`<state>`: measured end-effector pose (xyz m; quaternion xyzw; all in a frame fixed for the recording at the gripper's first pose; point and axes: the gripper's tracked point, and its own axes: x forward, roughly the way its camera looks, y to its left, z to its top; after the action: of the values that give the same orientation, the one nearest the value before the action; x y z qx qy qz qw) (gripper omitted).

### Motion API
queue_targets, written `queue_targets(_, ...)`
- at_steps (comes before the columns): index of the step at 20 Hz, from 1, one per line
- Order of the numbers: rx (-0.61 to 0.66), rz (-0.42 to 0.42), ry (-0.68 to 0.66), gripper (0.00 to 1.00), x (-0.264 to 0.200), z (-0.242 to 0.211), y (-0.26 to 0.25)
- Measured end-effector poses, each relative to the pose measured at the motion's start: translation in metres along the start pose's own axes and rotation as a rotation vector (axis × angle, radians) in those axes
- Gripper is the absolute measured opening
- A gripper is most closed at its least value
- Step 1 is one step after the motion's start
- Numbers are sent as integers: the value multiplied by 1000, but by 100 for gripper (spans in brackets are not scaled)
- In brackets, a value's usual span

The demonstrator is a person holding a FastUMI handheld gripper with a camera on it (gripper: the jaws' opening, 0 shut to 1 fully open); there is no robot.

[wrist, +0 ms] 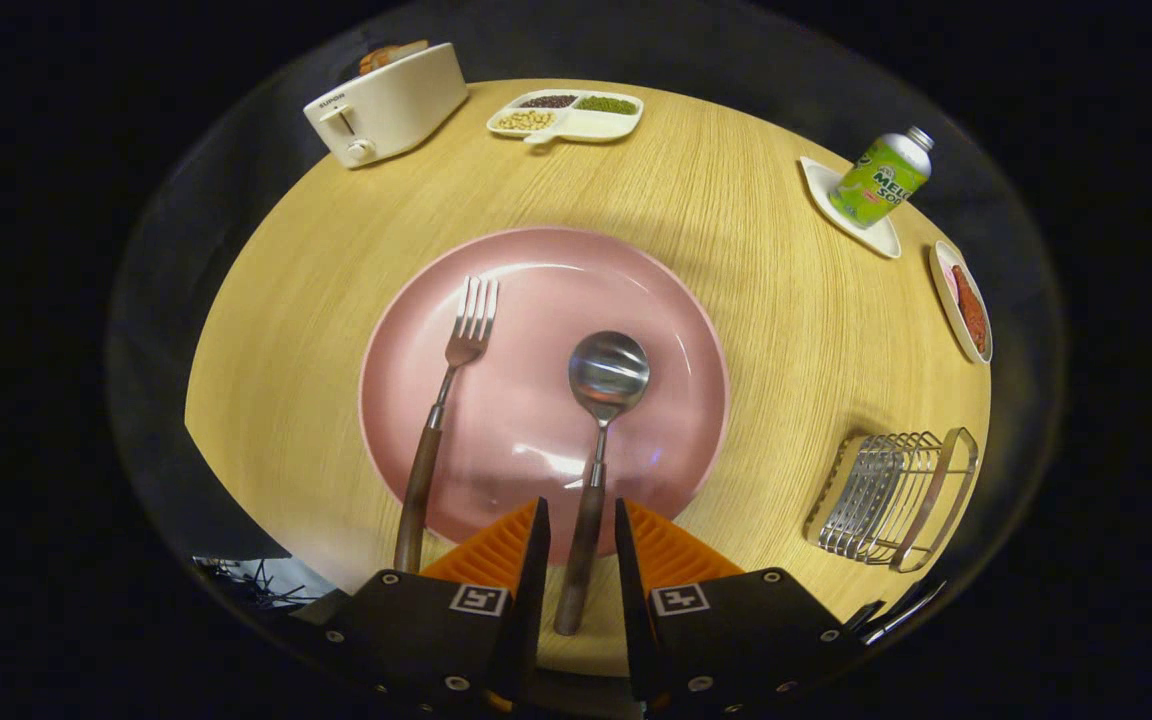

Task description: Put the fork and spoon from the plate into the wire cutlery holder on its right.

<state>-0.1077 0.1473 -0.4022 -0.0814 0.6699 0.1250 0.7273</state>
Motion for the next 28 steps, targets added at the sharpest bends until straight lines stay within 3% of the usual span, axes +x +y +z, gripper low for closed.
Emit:
queue_targets(4,2,-4,31,19,10,0,2)
queue_targets(10,57,10,-23,5,6,14,5)
queue_targets(13,111,22,-90,5,-18,21,2)
queue_targets(17,213,-22,-156,5,-64,15,-29)
queue_targets(22,310,-113,-166,5,-111,-18,-90)
queue_targets(28,323,-146,-136,5,-143,-41,-152)
